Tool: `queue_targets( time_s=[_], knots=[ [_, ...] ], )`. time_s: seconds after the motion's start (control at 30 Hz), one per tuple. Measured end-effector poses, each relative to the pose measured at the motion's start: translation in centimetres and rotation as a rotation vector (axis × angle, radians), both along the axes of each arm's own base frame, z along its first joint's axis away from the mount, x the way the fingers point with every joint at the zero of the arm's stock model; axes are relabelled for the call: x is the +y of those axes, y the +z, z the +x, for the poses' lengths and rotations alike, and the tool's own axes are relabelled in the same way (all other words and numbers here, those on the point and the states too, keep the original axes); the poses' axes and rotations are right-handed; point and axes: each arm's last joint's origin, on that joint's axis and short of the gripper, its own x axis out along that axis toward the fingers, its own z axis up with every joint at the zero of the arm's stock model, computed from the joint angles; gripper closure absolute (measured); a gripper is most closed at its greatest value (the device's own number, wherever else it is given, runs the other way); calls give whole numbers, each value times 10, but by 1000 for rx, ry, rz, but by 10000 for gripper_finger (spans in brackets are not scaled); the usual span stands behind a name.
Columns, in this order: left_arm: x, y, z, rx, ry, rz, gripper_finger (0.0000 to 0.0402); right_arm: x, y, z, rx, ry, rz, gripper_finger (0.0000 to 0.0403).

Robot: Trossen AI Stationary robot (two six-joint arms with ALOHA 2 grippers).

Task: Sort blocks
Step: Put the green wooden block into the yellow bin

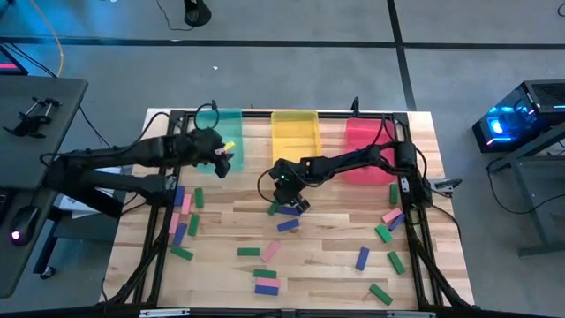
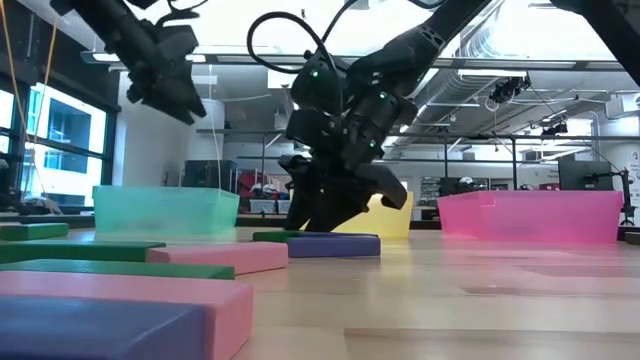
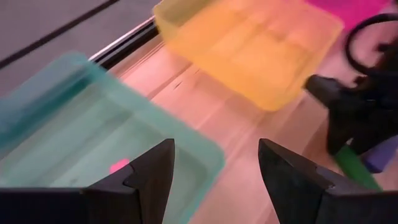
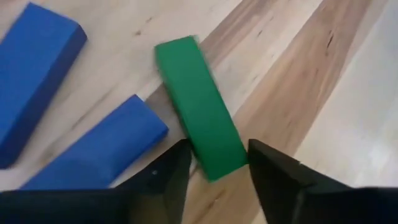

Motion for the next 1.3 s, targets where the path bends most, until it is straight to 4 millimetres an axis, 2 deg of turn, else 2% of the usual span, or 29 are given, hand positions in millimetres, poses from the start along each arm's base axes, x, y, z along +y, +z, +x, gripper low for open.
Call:
queue_targets(
  time_s=[0.2,0.43,0.53,0.7,0.83,0.93,1.03,1.13,1.2,1.3],
  knots=[
    [-23,-8,11,-88,-52,73,181,2,-1,0,28,-80,93,350],
    [-51,-23,12,-163,-40,116,181,10,10,0,34,-209,174,353],
    [-63,-31,10,-166,-23,137,181,15,31,-2,-16,-276,153,353],
    [-77,-42,3,-186,-9,145,181,10,89,-16,-143,-490,50,353],
    [-86,-50,-1,-207,9,146,181,-11,130,-37,-225,-733,10,353],
    [-90,-57,-4,-217,20,154,181,-44,145,-55,-214,-941,20,353],
    [-92,-64,-8,-228,41,158,181,-83,136,-72,-103,-1122,100,353],
    [-93,-67,-10,-237,52,155,181,-117,114,-83,33,-1244,178,353],
    [-93,-68,-10,-237,55,157,181,-132,94,-83,106,-1285,212,353],
    [-93,-67,-10,-242,58,158,181,-142,69,-76,153,-1295,272,353]
  ],
)
